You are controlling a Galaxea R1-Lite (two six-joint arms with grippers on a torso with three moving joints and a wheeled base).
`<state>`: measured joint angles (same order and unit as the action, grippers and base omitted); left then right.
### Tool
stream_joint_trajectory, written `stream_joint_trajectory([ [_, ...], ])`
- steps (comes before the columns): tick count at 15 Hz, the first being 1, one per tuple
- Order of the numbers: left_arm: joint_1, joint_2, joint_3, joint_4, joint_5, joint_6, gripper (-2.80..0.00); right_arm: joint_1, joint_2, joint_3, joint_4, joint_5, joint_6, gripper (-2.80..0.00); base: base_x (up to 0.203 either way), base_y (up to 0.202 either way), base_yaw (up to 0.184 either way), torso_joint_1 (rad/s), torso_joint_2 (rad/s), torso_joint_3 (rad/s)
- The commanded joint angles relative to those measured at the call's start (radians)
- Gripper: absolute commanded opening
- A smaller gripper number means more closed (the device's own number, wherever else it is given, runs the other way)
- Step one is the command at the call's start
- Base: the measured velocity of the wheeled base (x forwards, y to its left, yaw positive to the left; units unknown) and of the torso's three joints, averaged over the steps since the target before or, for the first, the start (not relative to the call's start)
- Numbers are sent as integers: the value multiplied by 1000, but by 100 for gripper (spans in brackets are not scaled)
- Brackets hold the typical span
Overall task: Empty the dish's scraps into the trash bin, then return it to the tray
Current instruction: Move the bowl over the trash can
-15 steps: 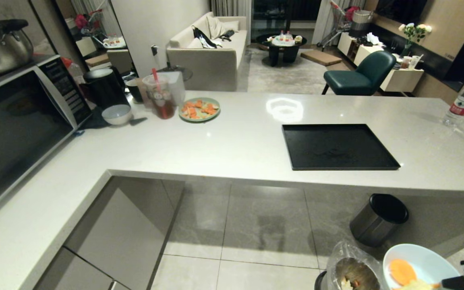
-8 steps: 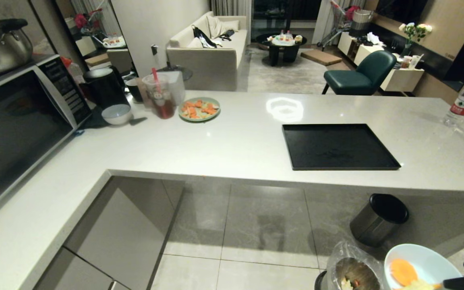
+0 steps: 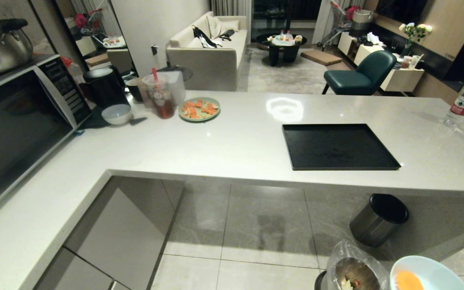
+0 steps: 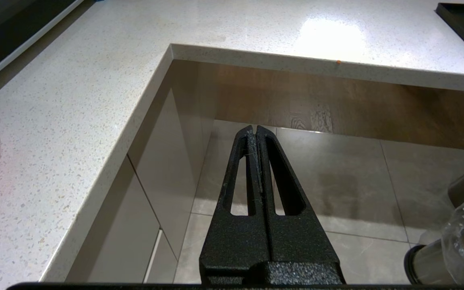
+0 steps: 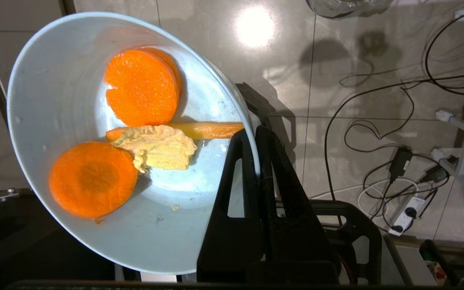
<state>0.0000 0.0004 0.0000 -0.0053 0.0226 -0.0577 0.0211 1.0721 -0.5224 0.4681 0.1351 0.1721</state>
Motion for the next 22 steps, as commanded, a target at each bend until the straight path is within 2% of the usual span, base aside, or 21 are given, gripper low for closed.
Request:
stream_joint_trajectory([
  [1, 0, 1, 0, -1, 0, -1, -280, 0, -15, 15, 4, 1, 1, -280, 0, 0, 0, 0, 0, 0],
  [10, 0, 1, 0, -1, 0, -1, -280, -3, -23, 44, 23, 3, 1, -280, 0, 0, 0, -106, 260, 151],
  [22, -1, 1, 0, -1, 0, 0, -280, -7, 3, 70, 15, 15, -3, -280, 0, 0, 0, -140, 361, 217],
])
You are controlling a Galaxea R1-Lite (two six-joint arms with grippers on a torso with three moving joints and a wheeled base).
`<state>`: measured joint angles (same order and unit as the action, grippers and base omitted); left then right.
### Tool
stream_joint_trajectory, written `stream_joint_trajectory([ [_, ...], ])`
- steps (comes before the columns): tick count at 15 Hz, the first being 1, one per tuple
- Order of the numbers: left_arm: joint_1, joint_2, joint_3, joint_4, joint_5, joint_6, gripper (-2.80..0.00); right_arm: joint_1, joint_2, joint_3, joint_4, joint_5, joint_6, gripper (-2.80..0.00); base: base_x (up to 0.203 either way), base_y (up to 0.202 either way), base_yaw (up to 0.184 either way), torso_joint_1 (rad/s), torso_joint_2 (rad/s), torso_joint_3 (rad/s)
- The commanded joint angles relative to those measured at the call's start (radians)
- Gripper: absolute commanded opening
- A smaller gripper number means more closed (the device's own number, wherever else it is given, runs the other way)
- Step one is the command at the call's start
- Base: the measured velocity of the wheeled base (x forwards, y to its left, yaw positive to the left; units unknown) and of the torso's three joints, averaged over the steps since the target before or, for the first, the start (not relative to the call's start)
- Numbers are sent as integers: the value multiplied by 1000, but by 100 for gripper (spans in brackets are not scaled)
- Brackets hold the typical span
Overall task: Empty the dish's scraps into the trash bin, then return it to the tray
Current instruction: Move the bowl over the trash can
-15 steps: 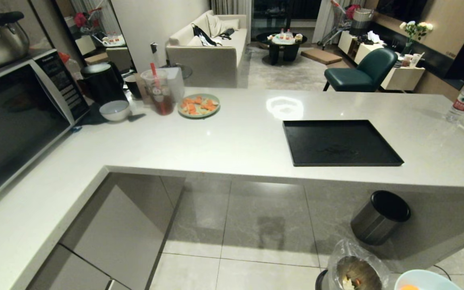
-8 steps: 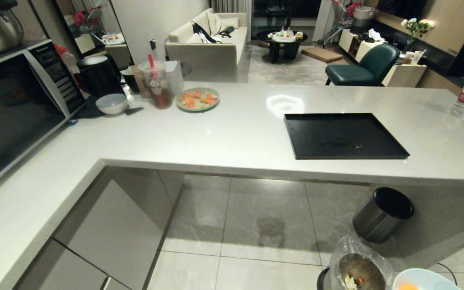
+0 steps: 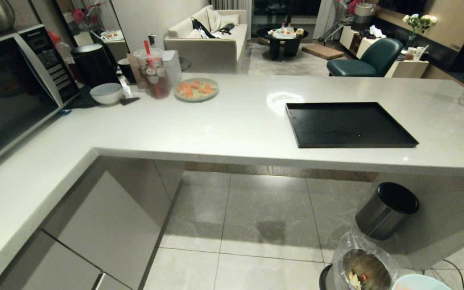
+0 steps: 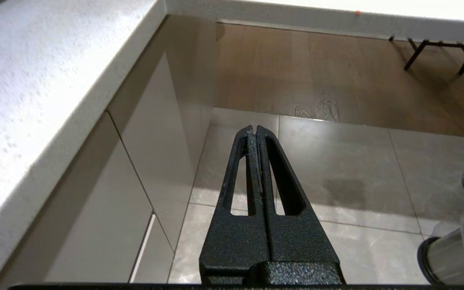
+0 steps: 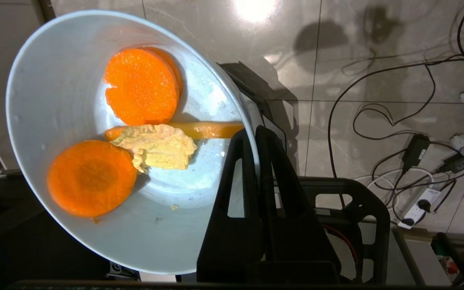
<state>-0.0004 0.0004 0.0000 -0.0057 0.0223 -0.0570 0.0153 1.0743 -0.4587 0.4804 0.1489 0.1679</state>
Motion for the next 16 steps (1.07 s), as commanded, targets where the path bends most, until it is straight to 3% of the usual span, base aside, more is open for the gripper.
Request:
stream_joint_trajectory([
  [1, 0, 1, 0, 0, 1, -1, -280, -2, 1, 6, 3, 1, 1, -280, 0, 0, 0, -188, 520, 331],
  [16, 0, 0, 0, 0, 1, -1, -280, -3, 1, 12, 4, 0, -2, -280, 0, 0, 0, -140, 509, 369],
])
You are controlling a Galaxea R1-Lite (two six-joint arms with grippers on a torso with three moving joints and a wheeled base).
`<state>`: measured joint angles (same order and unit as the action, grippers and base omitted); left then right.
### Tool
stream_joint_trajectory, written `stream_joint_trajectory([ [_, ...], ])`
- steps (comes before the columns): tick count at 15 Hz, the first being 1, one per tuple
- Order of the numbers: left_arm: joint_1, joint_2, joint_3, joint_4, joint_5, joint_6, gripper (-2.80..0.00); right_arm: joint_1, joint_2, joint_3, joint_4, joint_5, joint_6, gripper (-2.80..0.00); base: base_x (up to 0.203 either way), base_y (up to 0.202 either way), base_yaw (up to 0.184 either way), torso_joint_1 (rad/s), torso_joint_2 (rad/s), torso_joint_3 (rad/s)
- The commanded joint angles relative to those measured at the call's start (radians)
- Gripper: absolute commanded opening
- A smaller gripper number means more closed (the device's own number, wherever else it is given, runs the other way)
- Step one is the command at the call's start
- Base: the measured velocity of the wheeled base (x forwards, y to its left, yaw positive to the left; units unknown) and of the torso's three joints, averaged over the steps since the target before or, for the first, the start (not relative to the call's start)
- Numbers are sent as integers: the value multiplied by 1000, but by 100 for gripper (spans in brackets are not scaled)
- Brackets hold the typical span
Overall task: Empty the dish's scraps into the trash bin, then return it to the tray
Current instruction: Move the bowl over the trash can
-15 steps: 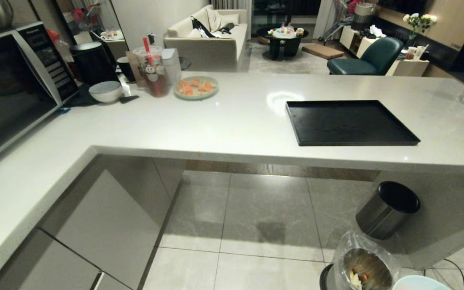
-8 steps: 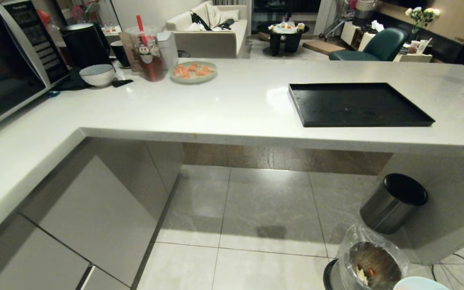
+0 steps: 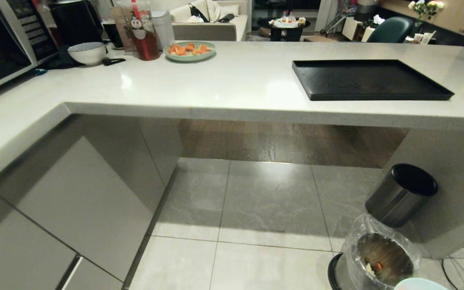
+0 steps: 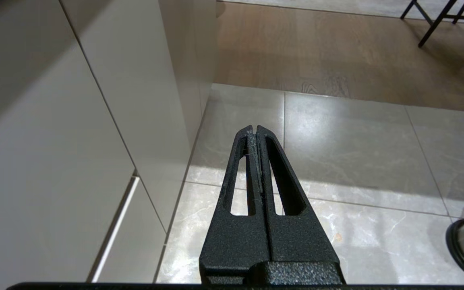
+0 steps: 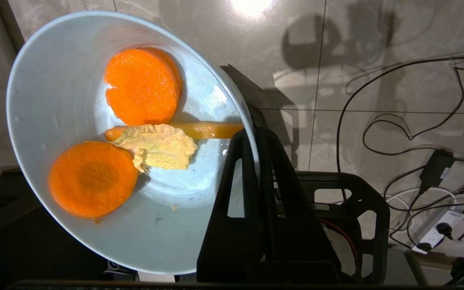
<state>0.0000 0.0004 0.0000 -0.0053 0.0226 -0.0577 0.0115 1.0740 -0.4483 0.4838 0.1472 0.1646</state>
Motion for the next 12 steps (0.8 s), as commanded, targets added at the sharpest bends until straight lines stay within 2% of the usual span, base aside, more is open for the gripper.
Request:
stream_joint_trajectory([
  [1, 0, 1, 0, -1, 0, -1, -280, 1, 1, 2, 1, 2, 1, -280, 0, 0, 0, -45, 452, 395],
  [9, 0, 1, 0, -1, 0, -1, -280, 1, -2, 3, 7, -1, -1, -280, 0, 0, 0, -6, 436, 430],
  [10, 0, 0, 0, -1, 0, 0, -280, 1, -2, 3, 7, -2, -2, -280, 0, 0, 0, 2, 269, 332],
  [12, 0, 1, 0, -1, 0, -1, -280, 1, -2, 3, 7, -1, -2, -280, 0, 0, 0, -5, 3, 28],
])
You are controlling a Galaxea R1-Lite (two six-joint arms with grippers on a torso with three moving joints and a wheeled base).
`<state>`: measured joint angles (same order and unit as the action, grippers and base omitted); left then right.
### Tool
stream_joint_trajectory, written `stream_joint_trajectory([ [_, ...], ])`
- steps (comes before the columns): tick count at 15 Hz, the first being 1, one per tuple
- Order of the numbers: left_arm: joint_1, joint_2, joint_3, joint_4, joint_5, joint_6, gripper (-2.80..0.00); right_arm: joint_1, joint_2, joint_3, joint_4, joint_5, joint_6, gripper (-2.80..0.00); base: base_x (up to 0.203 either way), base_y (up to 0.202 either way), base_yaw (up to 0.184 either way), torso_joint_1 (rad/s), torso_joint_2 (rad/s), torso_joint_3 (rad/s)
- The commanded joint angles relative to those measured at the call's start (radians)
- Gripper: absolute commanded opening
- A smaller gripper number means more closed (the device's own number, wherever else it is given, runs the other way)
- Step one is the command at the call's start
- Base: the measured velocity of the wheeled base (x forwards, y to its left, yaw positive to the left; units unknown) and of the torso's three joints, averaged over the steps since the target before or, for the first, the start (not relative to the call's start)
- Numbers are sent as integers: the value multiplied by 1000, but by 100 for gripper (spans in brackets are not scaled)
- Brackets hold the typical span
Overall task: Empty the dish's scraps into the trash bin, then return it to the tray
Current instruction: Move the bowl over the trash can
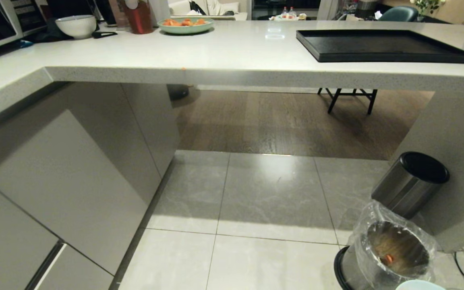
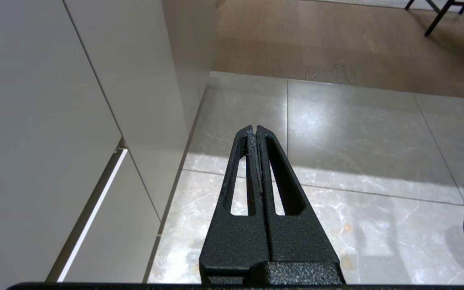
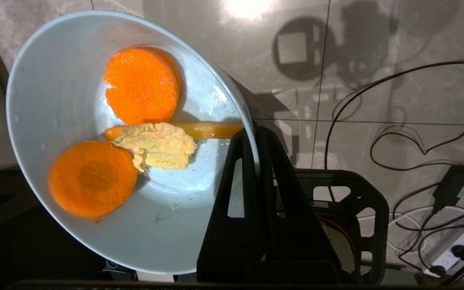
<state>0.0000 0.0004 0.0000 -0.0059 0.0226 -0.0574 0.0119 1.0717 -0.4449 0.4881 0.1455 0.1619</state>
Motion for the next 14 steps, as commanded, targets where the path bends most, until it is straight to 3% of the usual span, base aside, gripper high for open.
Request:
stream_joint_trajectory([
  [1, 0, 1, 0, 0, 0, -1, -280, 0, 1, 0, 3, 0, 1, -280, 0, 0, 0, 0, 0, 0],
  [14, 0, 1, 0, 0, 0, -1, -280, 3, 4, -3, -13, 3, -24, -280, 0, 0, 0, 11, 28, 32],
])
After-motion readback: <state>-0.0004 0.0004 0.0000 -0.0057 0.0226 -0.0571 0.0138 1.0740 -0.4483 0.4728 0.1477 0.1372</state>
